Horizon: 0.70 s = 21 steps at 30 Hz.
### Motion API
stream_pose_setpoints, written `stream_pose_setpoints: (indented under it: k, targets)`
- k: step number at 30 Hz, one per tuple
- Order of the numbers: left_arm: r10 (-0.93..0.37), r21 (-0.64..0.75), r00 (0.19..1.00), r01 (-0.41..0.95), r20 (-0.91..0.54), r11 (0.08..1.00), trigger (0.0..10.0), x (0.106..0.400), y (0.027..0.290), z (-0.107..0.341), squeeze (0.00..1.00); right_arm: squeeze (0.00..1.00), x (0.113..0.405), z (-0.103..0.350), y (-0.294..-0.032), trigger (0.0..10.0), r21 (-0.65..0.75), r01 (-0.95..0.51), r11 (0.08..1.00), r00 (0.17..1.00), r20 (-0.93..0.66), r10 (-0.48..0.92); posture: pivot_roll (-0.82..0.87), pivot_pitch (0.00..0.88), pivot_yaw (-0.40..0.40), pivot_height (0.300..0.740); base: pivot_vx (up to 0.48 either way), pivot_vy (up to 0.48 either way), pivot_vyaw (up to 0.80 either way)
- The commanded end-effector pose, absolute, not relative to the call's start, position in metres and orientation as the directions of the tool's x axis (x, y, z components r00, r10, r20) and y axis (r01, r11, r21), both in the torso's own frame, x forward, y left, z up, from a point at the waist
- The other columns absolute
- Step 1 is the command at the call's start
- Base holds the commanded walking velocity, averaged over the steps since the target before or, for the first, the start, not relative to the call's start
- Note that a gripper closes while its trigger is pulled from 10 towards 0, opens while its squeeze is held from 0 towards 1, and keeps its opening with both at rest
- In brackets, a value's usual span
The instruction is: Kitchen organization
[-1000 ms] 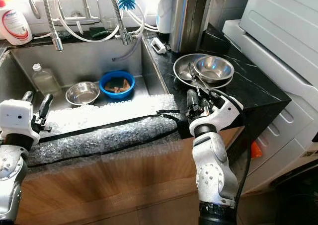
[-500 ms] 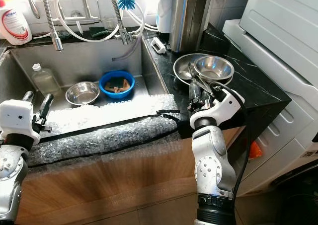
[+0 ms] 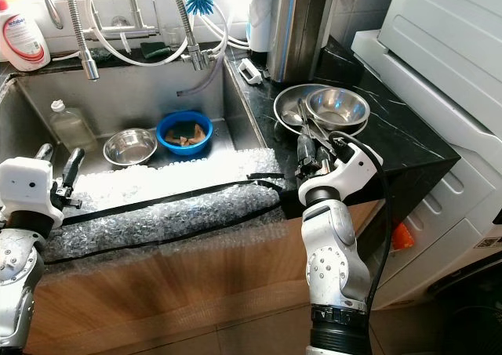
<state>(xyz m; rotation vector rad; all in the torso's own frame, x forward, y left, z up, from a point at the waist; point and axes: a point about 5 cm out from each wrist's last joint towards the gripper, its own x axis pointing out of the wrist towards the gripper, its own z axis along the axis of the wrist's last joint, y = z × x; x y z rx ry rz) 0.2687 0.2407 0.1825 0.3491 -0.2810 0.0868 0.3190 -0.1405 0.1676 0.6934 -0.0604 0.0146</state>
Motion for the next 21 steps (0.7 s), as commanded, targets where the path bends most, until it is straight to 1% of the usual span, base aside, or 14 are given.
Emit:
stream_pose_setpoints:
  k: [1, 2, 3, 4, 5, 6, 7, 11, 17, 20, 21]
  targets:
    - [0.024, 0.345, 0.954, -0.132, 0.3, 0.929, 10.0, 0.268, 0.241, 0.185, 0.0, 0.0, 0.321, 0.17, -0.141, 6.6, 0.649, -0.027, 0.76, 0.998, 0.06, -0.016, 0.05, 0.09, -0.039, 0.74, 0.0, 0.0, 0.0]
    - [0.025, 0.344, 0.954, -0.133, 0.3, 0.929, 10.0, 0.268, 0.241, 0.185, 0.0, 0.0, 0.321, 0.17, -0.14, 4.6, 0.653, -0.028, 0.757, 0.998, 0.062, -0.016, 0.05, 0.089, -0.038, 0.74, 0.0, 0.0, 0.0]
    - [0.025, 0.345, 0.953, -0.133, 0.3, 0.929, 10.0, 0.268, 0.241, 0.185, 0.0, 0.0, 0.322, 0.17, -0.14, 4.6, 0.654, -0.029, 0.756, 0.998, 0.063, -0.017, 0.05, 0.089, -0.038, 0.74, 0.0, 0.0, 0.0]
    - [0.026, 0.344, 0.953, -0.134, 0.301, 0.929, 10.0, 0.268, 0.242, 0.186, 0.0, 0.0, 0.322, 0.17, -0.14, 2.4, 0.654, -0.029, 0.756, 0.998, 0.063, -0.016, 0.05, 0.089, -0.038, 0.74, 0.0, 0.0, 0.0]
    - [0.027, 0.344, 0.953, -0.135, 0.301, 0.929, 10.0, 0.268, 0.242, 0.186, 0.0, 0.0, 0.322, 0.17, -0.14, 2.4, 0.654, -0.03, 0.756, 0.998, 0.064, -0.015, 0.05, 0.088, -0.039, 0.74, 0.0, 0.0, 0.0]
    - [0.027, 0.344, 0.953, -0.135, 0.301, 0.929, 10.0, 0.268, 0.242, 0.186, 0.0, 0.0, 0.322, 0.17, -0.14, 1.5, 0.655, -0.032, 0.755, 0.998, 0.065, -0.014, 0.05, 0.088, -0.039, 0.74, 0.0, 0.0, 0.0]
    - [0.025, 0.344, 0.953, -0.134, 0.302, 0.929, 10.0, 0.269, 0.242, 0.186, 0.0, 0.0, 0.323, 0.17, -0.139, 1.4, 0.657, -0.036, 0.753, 0.998, 0.066, -0.01, 0.05, 0.088, -0.038, 0.74, 0.0, 0.0, 0.0]
    - [0.024, 0.343, 0.953, -0.133, 0.303, 0.93, 10.0, 0.269, 0.241, 0.186, 0.0, 0.0, 0.323, 0.17, -0.137, 1.7, 0.658, -0.041, 0.752, 0.998, 0.067, -0.004, 0.05, 0.086, -0.039, 0.74, 0.0, 0.0, 0.0]
    - [0.024, 0.341, 0.952, -0.133, 0.305, 0.93, 10.0, 0.269, 0.24, 0.186, 0.0, 0.0, 0.321, 0.17, -0.133, 1.3, 0.665, -0.052, 0.745, 0.998, 0.067, 0.009, 0.05, 0.086, -0.041, 0.74, 0.0, 0.0, 0.0]
    - [0.023, 0.34, 0.952, -0.131, 0.305, 0.931, 10.0, 0.269, 0.24, 0.186, 0.0, 0.0, 0.321, 0.17, -0.131, 1.3, 0.67, -0.059, 0.74, 0.997, 0.069, 0.017, 0.05, 0.086, -0.04, 0.74, 0.0, 0.0, 0.0]
    - [0.023, 0.34, 0.952, -0.132, 0.305, 0.931, 10.0, 0.269, 0.24, 0.186, 0.0, 0.0, 0.321, 0.17, -0.13, 1.0, 0.673, -0.061, 0.737, 0.997, 0.069, 0.019, 0.05, 0.085, -0.04, 0.74, 0.0, 0.0, 0.0]
